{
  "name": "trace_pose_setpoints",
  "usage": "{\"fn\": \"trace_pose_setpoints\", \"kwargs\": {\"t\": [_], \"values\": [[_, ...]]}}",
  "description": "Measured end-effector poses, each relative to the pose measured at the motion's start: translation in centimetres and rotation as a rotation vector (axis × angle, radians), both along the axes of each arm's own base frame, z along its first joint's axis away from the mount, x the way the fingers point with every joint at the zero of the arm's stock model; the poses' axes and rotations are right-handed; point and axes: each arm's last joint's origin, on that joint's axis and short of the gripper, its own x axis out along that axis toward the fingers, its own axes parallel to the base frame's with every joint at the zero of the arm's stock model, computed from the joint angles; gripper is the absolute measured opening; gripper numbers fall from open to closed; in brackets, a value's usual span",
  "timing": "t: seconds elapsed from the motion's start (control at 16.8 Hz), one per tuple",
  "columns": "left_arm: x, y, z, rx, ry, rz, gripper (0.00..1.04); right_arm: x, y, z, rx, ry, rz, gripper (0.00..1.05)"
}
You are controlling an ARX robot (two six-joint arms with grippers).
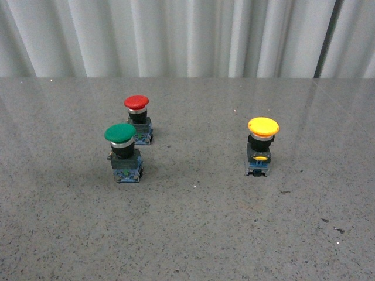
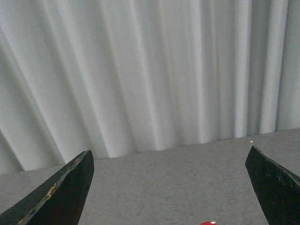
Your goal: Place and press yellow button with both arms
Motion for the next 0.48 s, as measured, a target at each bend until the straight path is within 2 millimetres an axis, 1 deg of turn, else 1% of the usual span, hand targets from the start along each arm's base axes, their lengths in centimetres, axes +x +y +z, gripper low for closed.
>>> {"fn": "trace_pose_setpoints", "kwargs": {"t": [0.06,0.18,0.24,0.3,0.36,0.42,0.48], "values": [[-0.8,0.9,-0.1,0.024,0.014,0.017,0.95,0.0,0.0,0.0,0.0,0.0,0.0,0.98],[0.9,2.3,-1.0,-0.058,-0.021,0.01,0.81,0.0,0.0,0.0,0.0,0.0,0.001,0.98],[1.3,4.0,-3.5,-0.116,0.041,0.033,0.68,0.0,0.0,0.0,0.0,-0.001,0.0,0.98],[0.5,4.8,-7.3,-0.131,0.154,0.039,0.58,0.0,0.0,0.0,0.0,0.001,-0.001,0.98],[-0.3,5.2,-9.0,-0.143,0.194,0.028,0.49,0.0,0.0,0.0,0.0,0.002,0.0,0.98],[-1.1,5.6,-9.0,-0.163,0.161,0.023,0.38,0.0,0.0,0.0,0.0,0.0,0.0,0.98],[-1.9,6.0,-8.3,-0.176,0.104,0.017,0.29,0.0,0.0,0.0,0.0,0.001,0.0,0.98]]}}
